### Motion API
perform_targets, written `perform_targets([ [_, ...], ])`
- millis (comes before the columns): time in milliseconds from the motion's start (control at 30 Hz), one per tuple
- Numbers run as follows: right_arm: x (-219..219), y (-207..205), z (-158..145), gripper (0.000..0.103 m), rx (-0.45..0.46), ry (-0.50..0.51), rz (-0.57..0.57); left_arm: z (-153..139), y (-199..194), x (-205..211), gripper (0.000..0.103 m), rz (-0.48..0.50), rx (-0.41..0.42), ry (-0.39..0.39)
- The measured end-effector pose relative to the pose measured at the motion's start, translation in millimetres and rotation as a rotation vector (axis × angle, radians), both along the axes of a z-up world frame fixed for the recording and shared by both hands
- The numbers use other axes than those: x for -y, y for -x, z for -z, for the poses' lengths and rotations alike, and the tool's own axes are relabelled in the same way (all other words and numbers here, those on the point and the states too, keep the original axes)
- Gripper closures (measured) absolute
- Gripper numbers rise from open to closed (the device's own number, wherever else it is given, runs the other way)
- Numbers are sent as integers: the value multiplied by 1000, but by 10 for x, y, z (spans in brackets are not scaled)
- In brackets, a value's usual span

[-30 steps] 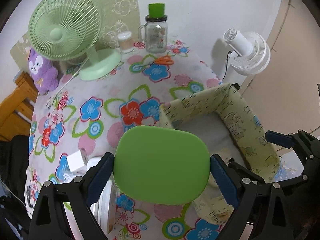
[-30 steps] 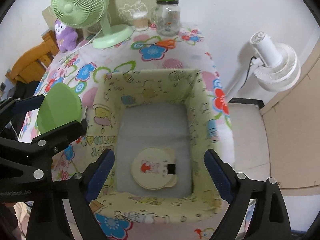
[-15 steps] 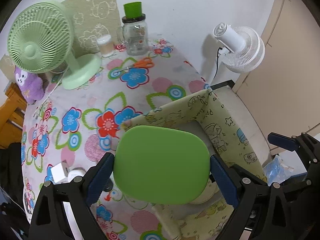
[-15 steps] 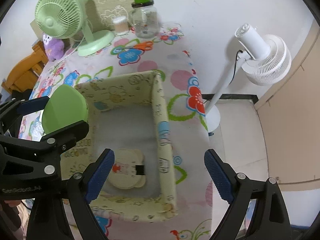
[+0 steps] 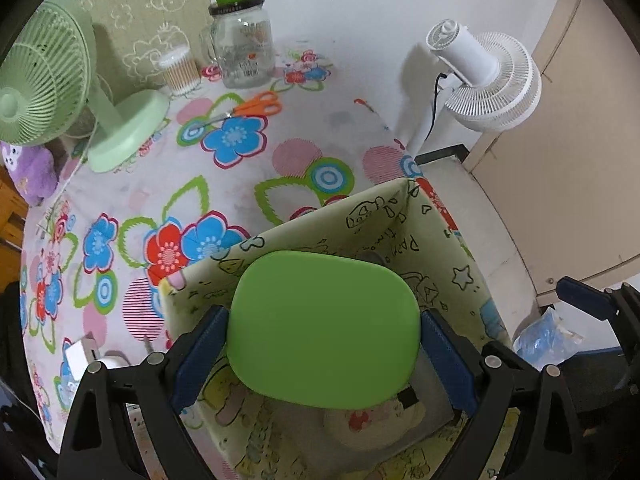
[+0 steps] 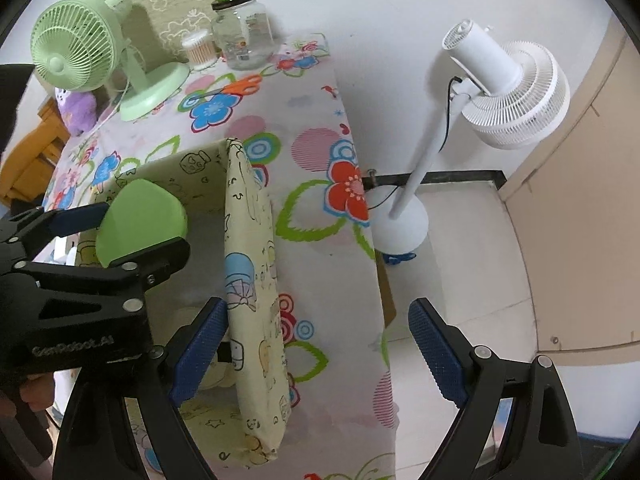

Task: Organize rigid objects
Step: 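Lower the green pad into the yellow basket and open the left tool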

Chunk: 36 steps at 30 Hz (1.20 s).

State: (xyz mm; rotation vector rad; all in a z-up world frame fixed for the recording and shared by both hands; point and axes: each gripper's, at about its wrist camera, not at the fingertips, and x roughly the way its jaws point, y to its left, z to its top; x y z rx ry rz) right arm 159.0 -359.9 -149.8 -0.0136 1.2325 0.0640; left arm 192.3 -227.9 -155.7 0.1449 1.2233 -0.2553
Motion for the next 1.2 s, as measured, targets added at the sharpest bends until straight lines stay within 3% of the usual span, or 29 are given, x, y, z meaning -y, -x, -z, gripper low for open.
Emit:
perform_targets([
  [167, -18, -7, 82, 10, -28, -4, -12, 136, -32, 57, 7, 20, -26, -25],
  [467, -72, -4, 113, 10, -36, 11, -23, 134, -17, 28, 3, 33, 14, -40],
  [767, -166, 63, -97, 10, 16, 15, -14, -229, 149, -203, 1, 13, 84, -34],
  [1200, -605, 237, -466, 10, 104, 16, -90, -692, 523, -735, 1, -68, 169, -9],
])
